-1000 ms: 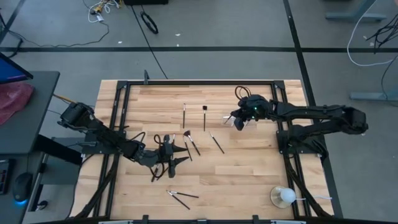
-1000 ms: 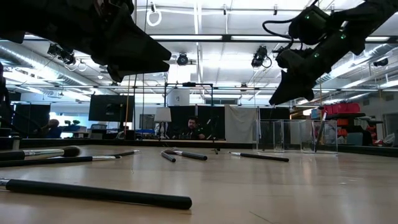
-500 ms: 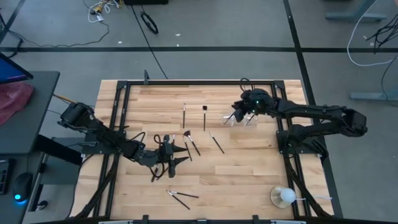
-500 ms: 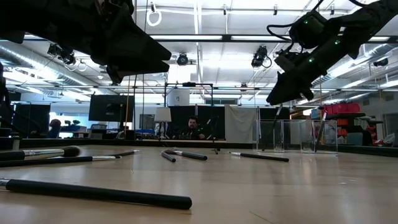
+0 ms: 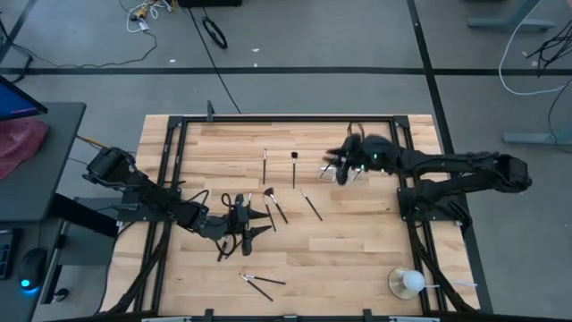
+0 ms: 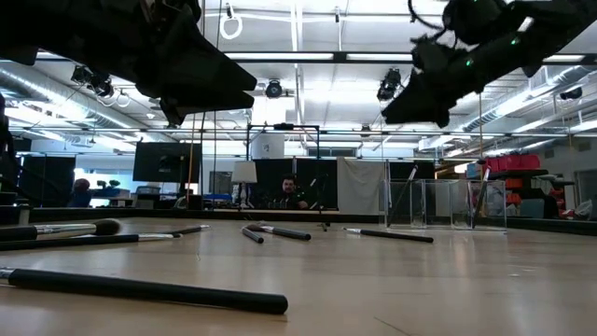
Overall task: Put items in baskets/containers
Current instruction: Put the black powder brush into the transparent organizer, then put the black liner brush into the transparent organizer
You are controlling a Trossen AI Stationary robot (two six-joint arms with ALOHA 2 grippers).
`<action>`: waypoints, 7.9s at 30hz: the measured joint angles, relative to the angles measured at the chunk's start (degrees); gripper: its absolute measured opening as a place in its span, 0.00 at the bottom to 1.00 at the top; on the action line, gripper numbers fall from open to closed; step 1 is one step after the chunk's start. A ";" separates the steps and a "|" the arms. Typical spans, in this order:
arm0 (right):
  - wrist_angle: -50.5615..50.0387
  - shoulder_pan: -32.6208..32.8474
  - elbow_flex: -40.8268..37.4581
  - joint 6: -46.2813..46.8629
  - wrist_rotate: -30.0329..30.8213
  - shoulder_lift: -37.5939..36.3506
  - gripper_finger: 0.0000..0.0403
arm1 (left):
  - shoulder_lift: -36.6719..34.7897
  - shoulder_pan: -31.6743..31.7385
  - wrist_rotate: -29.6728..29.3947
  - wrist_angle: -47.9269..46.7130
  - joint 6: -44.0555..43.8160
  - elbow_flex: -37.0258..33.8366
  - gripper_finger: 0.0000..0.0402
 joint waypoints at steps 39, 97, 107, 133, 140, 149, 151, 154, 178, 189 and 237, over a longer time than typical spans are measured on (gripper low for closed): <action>28.83 36.19 0.04 1.35 16.63 24.24 0.20 | -0.89 -20.38 10.24 -66.58 -66.72 7.04 0.58; 76.91 36.15 3.68 -2.52 18.58 52.01 0.52 | 6.38 -0.41 -0.84 1.75 5.40 7.02 0.12; 72.62 36.13 9.80 -7.04 18.75 51.98 0.38 | 6.32 -0.46 -0.78 1.81 5.40 7.06 0.13; -8.28 35.28 8.46 9.11 39.04 9.79 0.11 | 6.27 -0.44 -1.63 -5.15 -0.70 7.13 0.49; -34.42 25.61 8.46 19.45 40.16 -9.01 0.12 | 6.27 -0.44 -1.65 -5.07 -0.70 7.13 0.49; -39.01 8.77 7.87 17.09 26.21 -10.87 0.12 | 6.27 -0.44 -3.91 -5.06 -0.70 7.08 0.48; -35.62 6.56 6.30 15.32 22.54 -9.64 0.12 | 6.27 -0.44 -4.01 -5.07 -0.70 7.08 0.48; -28.36 3.44 2.93 14.10 16.70 -7.99 0.12 | 6.27 -0.45 -3.94 -5.05 -0.72 7.08 0.48; -11.49 -5.74 -9.73 17.14 3.93 -6.14 0.17 | 6.32 -0.46 -3.99 -5.05 -0.72 7.08 0.48; -11.88 -6.68 -9.75 15.89 4.76 -6.14 0.24 | 6.32 -0.46 -3.99 -5.05 -0.72 7.08 0.48; 30.11 43.01 -4.90 5.91 19.63 23.56 0.31 | 6.32 5.14 -3.44 -27.37 -23.33 7.06 0.48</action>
